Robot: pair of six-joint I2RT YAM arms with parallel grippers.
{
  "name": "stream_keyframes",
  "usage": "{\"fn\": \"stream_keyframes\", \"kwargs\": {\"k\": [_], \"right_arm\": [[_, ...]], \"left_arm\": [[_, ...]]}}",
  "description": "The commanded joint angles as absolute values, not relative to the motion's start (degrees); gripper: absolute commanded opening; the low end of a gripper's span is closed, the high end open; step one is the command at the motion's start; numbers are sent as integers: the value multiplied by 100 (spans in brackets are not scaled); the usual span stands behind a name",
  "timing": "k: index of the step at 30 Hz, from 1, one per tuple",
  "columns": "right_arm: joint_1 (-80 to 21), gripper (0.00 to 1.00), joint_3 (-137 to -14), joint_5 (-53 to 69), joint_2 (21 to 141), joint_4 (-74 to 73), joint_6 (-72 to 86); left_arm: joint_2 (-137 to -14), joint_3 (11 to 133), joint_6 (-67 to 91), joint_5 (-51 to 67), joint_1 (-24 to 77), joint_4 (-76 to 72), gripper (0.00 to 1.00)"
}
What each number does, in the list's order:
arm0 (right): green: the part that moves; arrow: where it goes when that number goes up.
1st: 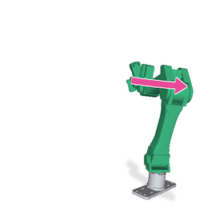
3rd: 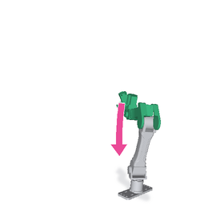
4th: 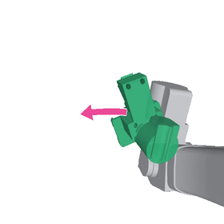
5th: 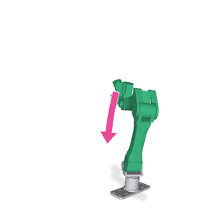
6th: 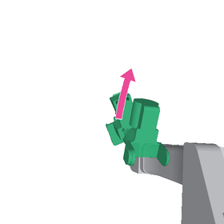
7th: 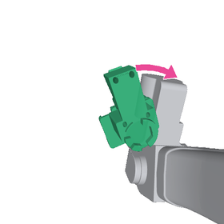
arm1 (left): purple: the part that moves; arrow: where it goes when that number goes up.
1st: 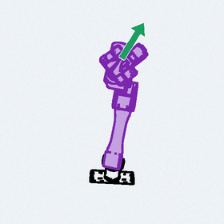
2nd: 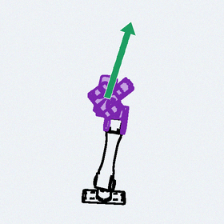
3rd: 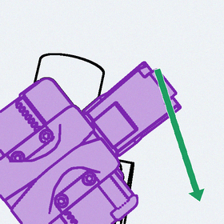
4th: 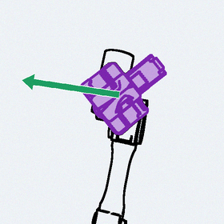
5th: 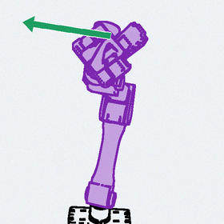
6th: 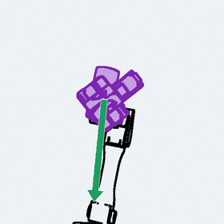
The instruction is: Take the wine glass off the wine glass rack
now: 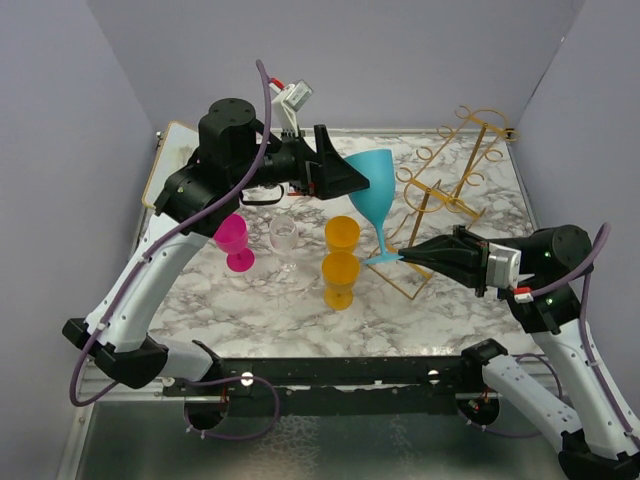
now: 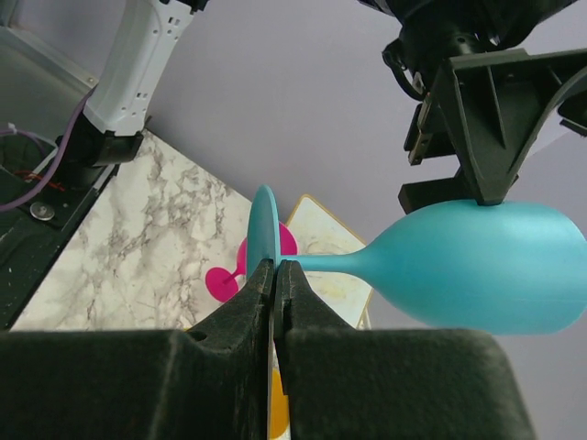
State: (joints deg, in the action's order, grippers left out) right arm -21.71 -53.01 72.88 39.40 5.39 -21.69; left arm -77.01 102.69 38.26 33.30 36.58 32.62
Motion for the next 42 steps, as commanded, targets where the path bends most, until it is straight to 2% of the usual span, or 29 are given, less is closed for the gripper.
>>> {"fn": "stream_keyframes", "kwargs": {"k": [1,17,38,42], "right_arm": [[-2243,2,-5241,7509,3904,667,-2180],[-2403,2,-5273,7501,4091,419,-2500],[-2495,2,-5441,7446,4148,-3,-2875],[-2505,2,-5449,7379,4136,-45,-2921]], "left_arm": [[-7809,10494,3940,3913,3556,3243,99],[-7806,10080,4266,4751,3524,2543,99],[-7934,9955,4339,4652,3528,2444,99],[-7933,9949,4290,4665,3526,2451,94]]}}
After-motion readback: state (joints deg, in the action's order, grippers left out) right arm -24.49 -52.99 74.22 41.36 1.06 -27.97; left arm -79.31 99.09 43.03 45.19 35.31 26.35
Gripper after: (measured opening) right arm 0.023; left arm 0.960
